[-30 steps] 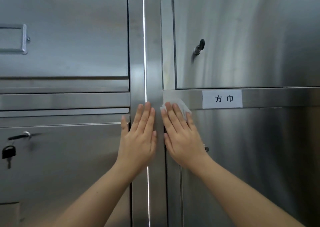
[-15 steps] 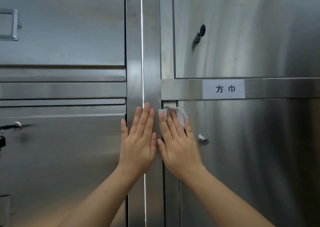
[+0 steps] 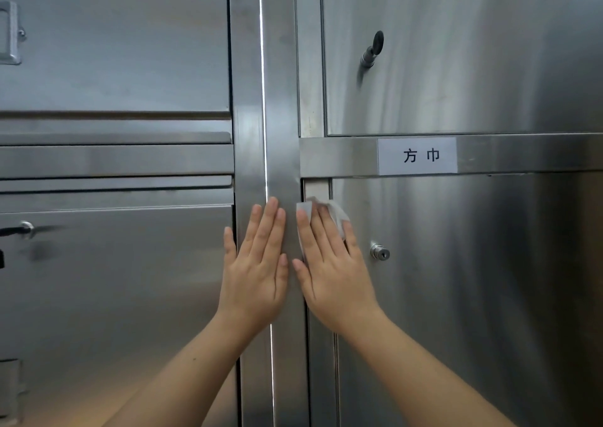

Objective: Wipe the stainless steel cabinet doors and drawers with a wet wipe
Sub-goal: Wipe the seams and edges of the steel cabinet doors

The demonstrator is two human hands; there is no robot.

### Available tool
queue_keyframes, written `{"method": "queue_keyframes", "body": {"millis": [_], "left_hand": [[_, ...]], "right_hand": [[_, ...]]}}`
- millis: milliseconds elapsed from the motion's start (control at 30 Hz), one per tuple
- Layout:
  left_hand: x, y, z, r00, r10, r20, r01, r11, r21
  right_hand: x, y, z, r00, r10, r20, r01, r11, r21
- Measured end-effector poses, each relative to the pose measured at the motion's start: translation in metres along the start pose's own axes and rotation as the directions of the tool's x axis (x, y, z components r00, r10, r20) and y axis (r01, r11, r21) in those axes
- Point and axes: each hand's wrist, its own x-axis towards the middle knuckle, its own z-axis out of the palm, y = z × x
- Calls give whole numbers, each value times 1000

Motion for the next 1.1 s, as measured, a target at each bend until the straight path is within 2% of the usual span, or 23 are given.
{"method": "queue_keyframes", "body": {"millis": [167,300,400,500,633,767,1100], "left_hand": [[-1,-2,0,1000,22,0,-22,1000,-5],[-2,-3,2,1000,14,7,-14,1000,-13],[-3,-4,2,1000,18,6,-17,1000,-10],[-3,-4,3,1000,23,1,-23,1000,-12],[-4,-5,4,1000,28,-5,-28,999,-25],[-3,-5,4,1000,27,-8,-28,999,-40],[-4,-3,3,1000,16,-13,-17,998,-56]], "right_hand": [[10,4,-2,1000,-26,-6,26,999,22],[27,7,-9,998,-39,55,38,999,12],[23,5,-10,999,-49,22,50,998,-49],[27,10,-12,991,-130,-21,124,977,-176],[34,14,-8,978,-191,-81,184,979,-85],[35,13,-4,981,-158,-114,158,987,-10],[32,7,-2,998,-44,-49,43,999,-12]]}}
